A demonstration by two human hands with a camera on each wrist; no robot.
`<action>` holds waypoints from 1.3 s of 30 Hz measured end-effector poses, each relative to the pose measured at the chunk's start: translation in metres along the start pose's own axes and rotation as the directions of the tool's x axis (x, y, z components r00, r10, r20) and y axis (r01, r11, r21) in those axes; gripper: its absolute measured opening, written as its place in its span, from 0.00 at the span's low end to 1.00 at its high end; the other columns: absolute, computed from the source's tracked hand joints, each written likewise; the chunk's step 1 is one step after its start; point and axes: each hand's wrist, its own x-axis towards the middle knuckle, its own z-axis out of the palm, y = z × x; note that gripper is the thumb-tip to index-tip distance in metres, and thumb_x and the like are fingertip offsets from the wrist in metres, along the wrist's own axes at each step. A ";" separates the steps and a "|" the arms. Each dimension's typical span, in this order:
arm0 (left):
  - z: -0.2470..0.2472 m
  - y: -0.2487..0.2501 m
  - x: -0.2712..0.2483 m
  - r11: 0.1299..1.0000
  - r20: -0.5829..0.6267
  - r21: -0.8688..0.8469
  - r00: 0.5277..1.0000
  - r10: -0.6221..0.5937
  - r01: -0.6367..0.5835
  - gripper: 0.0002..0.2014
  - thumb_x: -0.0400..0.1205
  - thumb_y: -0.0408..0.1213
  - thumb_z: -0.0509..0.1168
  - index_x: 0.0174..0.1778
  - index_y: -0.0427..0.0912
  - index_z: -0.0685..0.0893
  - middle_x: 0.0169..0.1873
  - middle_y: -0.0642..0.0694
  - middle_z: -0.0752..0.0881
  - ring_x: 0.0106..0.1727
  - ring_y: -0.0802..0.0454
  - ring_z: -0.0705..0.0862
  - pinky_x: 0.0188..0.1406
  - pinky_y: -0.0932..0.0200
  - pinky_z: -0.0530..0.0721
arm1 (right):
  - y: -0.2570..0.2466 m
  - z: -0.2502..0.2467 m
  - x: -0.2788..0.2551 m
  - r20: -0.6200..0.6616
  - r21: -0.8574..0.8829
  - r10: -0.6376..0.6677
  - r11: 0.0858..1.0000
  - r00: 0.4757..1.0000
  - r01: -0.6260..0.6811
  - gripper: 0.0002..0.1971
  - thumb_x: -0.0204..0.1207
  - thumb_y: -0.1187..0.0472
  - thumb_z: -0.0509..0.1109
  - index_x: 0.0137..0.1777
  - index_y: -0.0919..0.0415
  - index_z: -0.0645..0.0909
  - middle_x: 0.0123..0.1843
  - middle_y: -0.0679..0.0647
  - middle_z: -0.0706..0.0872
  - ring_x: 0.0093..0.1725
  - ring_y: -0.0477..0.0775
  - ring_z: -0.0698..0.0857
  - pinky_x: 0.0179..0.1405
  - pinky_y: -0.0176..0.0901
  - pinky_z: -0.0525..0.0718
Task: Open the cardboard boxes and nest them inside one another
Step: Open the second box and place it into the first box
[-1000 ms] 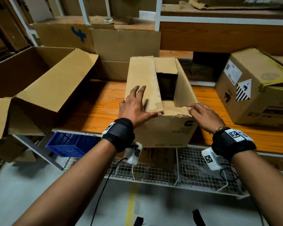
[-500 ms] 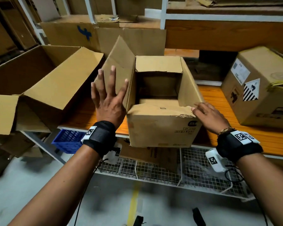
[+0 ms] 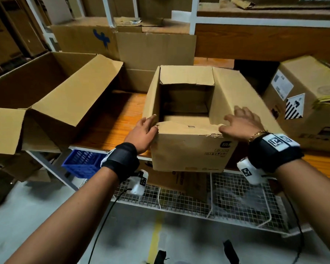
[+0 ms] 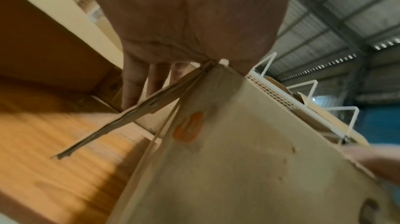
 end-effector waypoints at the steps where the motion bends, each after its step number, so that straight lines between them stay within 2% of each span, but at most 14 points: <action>1: 0.000 -0.001 -0.001 1.000 0.007 0.026 1.000 0.000 0.000 0.32 0.80 0.62 0.44 0.83 0.61 0.57 0.81 0.42 0.63 0.75 0.38 0.72 0.73 0.44 0.72 | -0.009 -0.005 0.004 0.007 -0.062 -0.044 0.997 0.999 0.045 0.32 0.79 0.32 0.55 0.81 0.43 0.68 0.89 0.53 0.53 0.87 0.60 0.49 0.83 0.61 0.46; 5: 0.001 0.000 -0.003 0.999 -0.005 0.052 1.000 -0.008 0.008 0.33 0.79 0.63 0.42 0.83 0.63 0.55 0.82 0.44 0.61 0.73 0.37 0.74 0.70 0.43 0.75 | -0.049 -0.012 0.018 0.235 -0.072 -0.126 0.987 0.964 0.146 0.34 0.82 0.30 0.44 0.80 0.45 0.69 0.85 0.52 0.66 0.85 0.60 0.60 0.82 0.62 0.48; 9: 0.002 -0.001 -0.004 1.000 0.008 0.002 1.000 -0.021 0.021 0.31 0.82 0.66 0.44 0.83 0.66 0.53 0.83 0.45 0.58 0.76 0.37 0.71 0.74 0.42 0.72 | -0.075 -0.014 0.028 0.379 0.144 -0.162 0.983 0.911 0.115 0.36 0.84 0.31 0.46 0.83 0.53 0.66 0.85 0.54 0.66 0.83 0.60 0.66 0.78 0.54 0.61; 13: 0.001 0.006 -0.008 0.983 0.052 -0.168 0.996 -0.068 0.076 0.34 0.80 0.71 0.44 0.83 0.67 0.51 0.86 0.45 0.52 0.84 0.43 0.57 0.81 0.45 0.58 | -0.085 -0.007 0.039 0.389 0.242 -0.149 0.969 0.909 0.055 0.38 0.83 0.30 0.47 0.85 0.55 0.62 0.87 0.54 0.62 0.85 0.60 0.62 0.80 0.54 0.60; 16: -0.005 0.012 -0.008 0.958 0.065 -0.282 0.998 -0.027 0.044 0.38 0.81 0.71 0.40 0.85 0.57 0.45 0.86 0.48 0.48 0.86 0.49 0.46 0.84 0.47 0.45 | -0.084 -0.022 0.046 0.278 0.350 -0.167 0.935 0.946 0.062 0.37 0.82 0.31 0.49 0.79 0.58 0.69 0.77 0.58 0.77 0.74 0.61 0.75 0.66 0.51 0.76; 18: -0.010 0.012 -0.006 0.938 0.031 -0.347 0.999 0.014 -0.002 0.35 0.85 0.64 0.40 0.86 0.50 0.46 0.86 0.49 0.47 0.86 0.50 0.45 0.84 0.46 0.43 | -0.080 -0.045 0.050 0.212 0.381 -0.196 0.919 0.957 0.104 0.36 0.84 0.32 0.48 0.79 0.59 0.70 0.67 0.58 0.85 0.72 0.60 0.78 0.68 0.54 0.74; 22: -0.013 0.011 -0.005 0.928 0.021 -0.357 0.994 -0.103 0.103 0.48 0.70 0.82 0.35 0.84 0.61 0.52 0.86 0.54 0.50 0.86 0.52 0.47 0.82 0.33 0.44 | -0.068 -0.072 0.043 0.201 0.423 -0.224 0.898 0.954 0.122 0.29 0.84 0.34 0.51 0.69 0.55 0.78 0.55 0.52 0.89 0.69 0.60 0.79 0.65 0.53 0.73; 24: -0.009 0.007 -0.004 0.970 0.063 -0.218 0.993 -0.096 0.108 0.50 0.67 0.83 0.29 0.84 0.62 0.50 0.86 0.53 0.47 0.86 0.50 0.43 0.81 0.32 0.43 | -0.068 -0.058 0.035 0.269 0.361 -0.228 0.925 0.936 0.121 0.32 0.86 0.36 0.49 0.75 0.60 0.74 0.65 0.57 0.85 0.73 0.62 0.77 0.71 0.55 0.72; 27: -0.004 0.005 -0.004 0.998 0.099 -0.042 0.995 -0.032 0.036 0.55 0.61 0.85 0.25 0.84 0.63 0.47 0.86 0.51 0.44 0.86 0.47 0.42 0.81 0.33 0.49 | -0.071 -0.023 0.032 0.377 0.273 -0.177 0.959 0.909 0.073 0.35 0.85 0.35 0.49 0.84 0.59 0.64 0.84 0.59 0.67 0.83 0.62 0.66 0.79 0.57 0.62; 30: -0.011 0.007 -0.008 0.996 0.101 -0.046 0.992 -0.070 0.075 0.47 0.71 0.81 0.39 0.84 0.63 0.45 0.86 0.45 0.45 0.86 0.44 0.46 0.83 0.37 0.49 | -0.075 -0.006 0.038 0.411 0.251 -0.136 0.967 0.902 0.031 0.40 0.81 0.30 0.50 0.86 0.54 0.62 0.87 0.56 0.60 0.86 0.61 0.60 0.82 0.58 0.57; 33: -0.016 0.013 -0.012 0.998 0.146 -0.018 0.988 -0.056 0.059 0.44 0.74 0.77 0.40 0.85 0.59 0.45 0.86 0.44 0.45 0.86 0.43 0.45 0.84 0.41 0.47 | -0.081 -0.010 0.045 0.373 0.247 -0.113 0.969 0.921 0.019 0.40 0.82 0.30 0.49 0.85 0.57 0.63 0.86 0.57 0.63 0.84 0.62 0.63 0.81 0.56 0.61; 35: -0.023 0.015 -0.013 0.996 0.184 -0.074 0.982 -0.041 0.055 0.39 0.81 0.69 0.38 0.86 0.53 0.46 0.86 0.44 0.45 0.86 0.44 0.43 0.84 0.45 0.44 | -0.082 -0.021 0.048 0.277 0.223 -0.134 0.972 0.952 0.072 0.39 0.82 0.30 0.49 0.80 0.60 0.71 0.81 0.60 0.72 0.77 0.64 0.72 0.75 0.56 0.69; 37: -0.032 0.019 -0.012 0.950 0.139 -0.309 0.990 -0.010 0.053 0.30 0.89 0.56 0.42 0.86 0.47 0.50 0.86 0.45 0.51 0.86 0.48 0.50 0.84 0.51 0.49 | -0.078 -0.041 0.044 0.175 0.240 -0.152 0.965 0.973 0.108 0.37 0.81 0.30 0.51 0.70 0.61 0.77 0.69 0.61 0.82 0.67 0.65 0.80 0.67 0.58 0.76; 39: -0.042 0.022 -0.010 0.769 0.118 -0.622 0.988 -0.095 0.148 0.33 0.87 0.61 0.43 0.85 0.48 0.55 0.83 0.47 0.59 0.81 0.55 0.62 0.76 0.61 0.67 | -0.073 -0.073 0.035 0.079 0.205 -0.178 0.966 0.981 0.158 0.31 0.82 0.31 0.53 0.64 0.57 0.78 0.60 0.57 0.84 0.60 0.64 0.82 0.62 0.58 0.78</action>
